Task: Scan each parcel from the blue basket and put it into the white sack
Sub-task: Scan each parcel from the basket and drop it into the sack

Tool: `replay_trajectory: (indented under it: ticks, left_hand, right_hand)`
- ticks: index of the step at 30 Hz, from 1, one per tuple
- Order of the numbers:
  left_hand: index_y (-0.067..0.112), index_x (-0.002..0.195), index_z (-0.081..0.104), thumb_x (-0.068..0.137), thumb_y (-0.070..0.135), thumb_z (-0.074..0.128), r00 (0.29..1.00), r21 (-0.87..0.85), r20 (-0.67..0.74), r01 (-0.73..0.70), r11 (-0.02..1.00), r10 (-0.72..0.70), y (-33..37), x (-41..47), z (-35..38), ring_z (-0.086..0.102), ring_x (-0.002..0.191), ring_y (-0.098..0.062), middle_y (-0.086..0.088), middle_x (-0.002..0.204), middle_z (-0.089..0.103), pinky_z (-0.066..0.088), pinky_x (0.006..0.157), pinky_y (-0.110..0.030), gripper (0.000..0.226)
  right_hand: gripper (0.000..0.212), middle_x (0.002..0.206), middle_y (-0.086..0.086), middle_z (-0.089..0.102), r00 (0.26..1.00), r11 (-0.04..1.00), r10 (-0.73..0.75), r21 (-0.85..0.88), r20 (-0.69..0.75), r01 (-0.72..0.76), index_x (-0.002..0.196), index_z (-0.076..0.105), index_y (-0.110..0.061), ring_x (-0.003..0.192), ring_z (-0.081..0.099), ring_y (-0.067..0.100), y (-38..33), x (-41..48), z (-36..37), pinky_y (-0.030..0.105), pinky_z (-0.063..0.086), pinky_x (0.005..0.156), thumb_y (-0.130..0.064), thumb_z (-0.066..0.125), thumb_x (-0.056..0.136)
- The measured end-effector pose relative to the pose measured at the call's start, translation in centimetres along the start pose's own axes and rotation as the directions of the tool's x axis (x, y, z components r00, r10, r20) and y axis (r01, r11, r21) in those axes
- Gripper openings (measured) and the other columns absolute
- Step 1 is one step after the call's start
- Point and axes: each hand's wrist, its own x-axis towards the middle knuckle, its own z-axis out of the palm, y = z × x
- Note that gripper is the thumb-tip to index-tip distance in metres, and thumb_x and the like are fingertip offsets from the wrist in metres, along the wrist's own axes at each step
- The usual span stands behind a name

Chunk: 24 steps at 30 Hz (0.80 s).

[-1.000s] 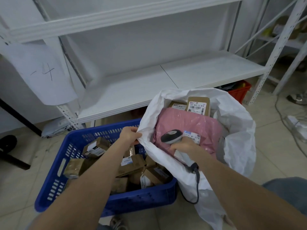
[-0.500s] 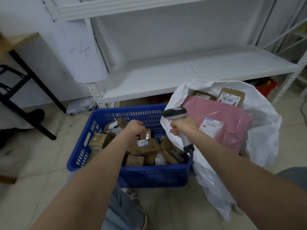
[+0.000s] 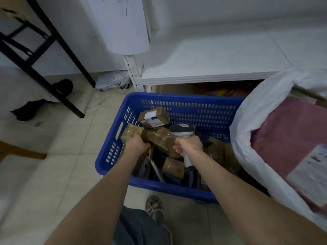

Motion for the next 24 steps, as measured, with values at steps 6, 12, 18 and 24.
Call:
replay_trajectory:
  ticks: [6,12,18,24]
  left_hand:
    - [0.008,0.143,0.031,0.086,0.048,0.061,0.99,0.047,-0.122,0.076,0.996,-0.069,-3.1,8.7,0.1,0.031,0.134,-0.038,-0.019,0.144,0.033,0.032,0.11,-0.048,0.075]
    - [0.014,0.15,0.003,0.068,0.065,0.071,0.99,0.266,-0.082,0.132,0.955,-0.114,-3.2,11.9,1.8,0.024,0.138,-0.04,-0.024,0.15,0.019,0.027,0.111,-0.05,0.118]
    - [0.016,0.15,0.003,0.072,0.045,0.077,0.979,0.301,-0.199,0.1,0.948,-0.04,-2.8,11.7,3.3,0.029,0.133,-0.038,-0.022,0.144,0.023,0.031,0.109,-0.046,0.111]
    - [0.017,0.149,0.015,0.073,0.036,0.075,0.984,-0.086,-0.165,-0.079,0.993,0.064,0.0,9.0,1.1,0.031,0.131,-0.036,-0.015,0.142,0.026,0.035,0.107,-0.049,0.099]
  right_hand:
    - [0.008,0.072,0.008,0.068,0.981,0.978,0.184,0.086,0.065,-0.189,0.086,0.064,-0.004,0.053,0.057,0.013,0.0,6.7,4.1,0.025,0.045,0.054,-0.012,0.065,0.086]
    - [0.022,0.08,0.006,0.065,0.947,0.941,0.276,0.152,0.166,-0.302,0.106,0.065,-0.002,0.058,0.061,0.014,0.0,9.8,5.8,0.023,0.045,0.047,-0.012,0.066,0.086]
    - [0.008,0.081,0.008,0.065,0.953,0.92,0.257,0.263,0.157,-0.292,0.093,0.064,-0.004,0.061,0.06,0.015,1.3,9.6,4.6,0.023,0.05,0.052,-0.009,0.063,0.087]
    - [0.01,0.083,0.01,0.063,0.982,0.906,0.18,0.381,0.049,-0.185,0.095,0.063,-0.002,0.069,0.059,0.018,-0.2,6.9,1.7,0.03,0.054,0.067,-0.008,0.065,0.086]
